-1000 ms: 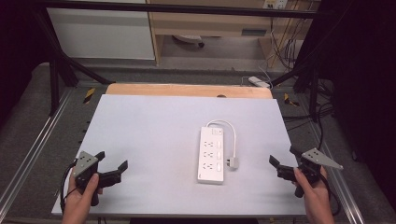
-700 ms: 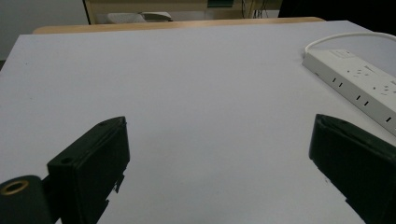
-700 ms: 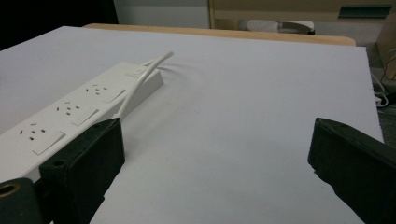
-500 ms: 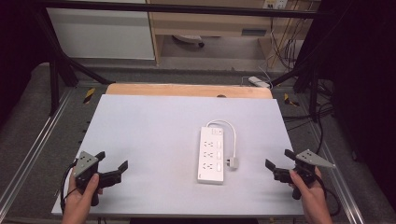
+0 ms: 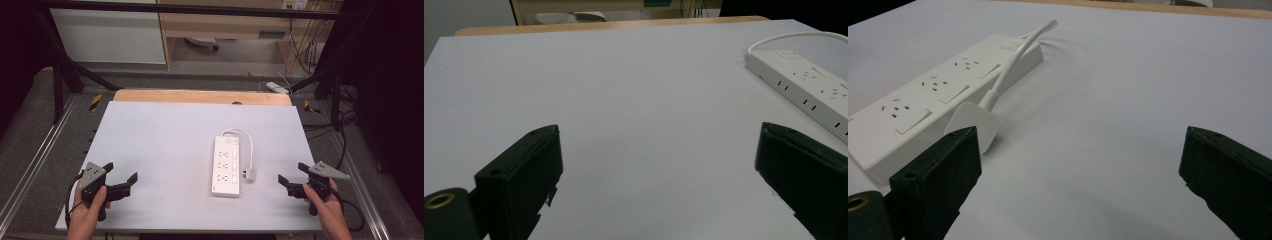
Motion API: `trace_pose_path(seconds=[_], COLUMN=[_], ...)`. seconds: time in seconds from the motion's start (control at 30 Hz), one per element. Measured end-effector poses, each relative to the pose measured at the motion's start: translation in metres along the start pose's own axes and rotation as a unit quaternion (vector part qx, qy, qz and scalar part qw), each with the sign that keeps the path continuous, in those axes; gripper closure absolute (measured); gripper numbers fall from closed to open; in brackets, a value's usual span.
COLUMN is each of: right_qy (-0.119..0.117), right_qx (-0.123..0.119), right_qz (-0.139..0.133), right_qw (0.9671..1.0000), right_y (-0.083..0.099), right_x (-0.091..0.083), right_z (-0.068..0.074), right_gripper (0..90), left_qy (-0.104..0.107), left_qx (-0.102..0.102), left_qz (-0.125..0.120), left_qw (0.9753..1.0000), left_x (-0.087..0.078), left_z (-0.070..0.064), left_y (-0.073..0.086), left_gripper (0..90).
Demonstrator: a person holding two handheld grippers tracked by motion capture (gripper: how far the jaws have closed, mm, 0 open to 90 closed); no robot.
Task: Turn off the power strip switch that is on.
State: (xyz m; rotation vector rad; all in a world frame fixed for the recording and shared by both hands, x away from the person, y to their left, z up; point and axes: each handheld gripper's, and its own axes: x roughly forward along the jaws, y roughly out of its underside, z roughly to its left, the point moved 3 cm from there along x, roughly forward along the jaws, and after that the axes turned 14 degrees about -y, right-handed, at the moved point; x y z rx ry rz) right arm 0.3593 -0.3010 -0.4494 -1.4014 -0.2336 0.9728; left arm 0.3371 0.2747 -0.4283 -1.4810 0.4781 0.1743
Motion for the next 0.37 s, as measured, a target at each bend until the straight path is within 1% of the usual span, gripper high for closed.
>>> trace_pose_path(seconds=[0.23,0.3,0.37], right_qy=[-0.012,-0.013,-0.006], right_qx=[-0.005,-0.006,-0.003], right_qz=[0.025,0.033,0.040], right_qw=[0.9996,0.9993,0.9992], right_y=[0.003,0.005,0.005], right_x=[0.011,0.014,0.015], right_z=[0.007,0.007,0.006], right_gripper=[3.5,3.2,3.1], left_qy=[0.002,0.003,0.003], left_qx=[0.003,0.002,0.002], left_qz=[0.001,0.002,0.002], left_qw=[1.0000,1.0000,1.0000], left_x=[0.000,0.001,0.001], left_z=[-0.001,-0.001,-0.002], left_y=[0.000,0.000,0.000], left_gripper=[5.4,5.5,5.4])
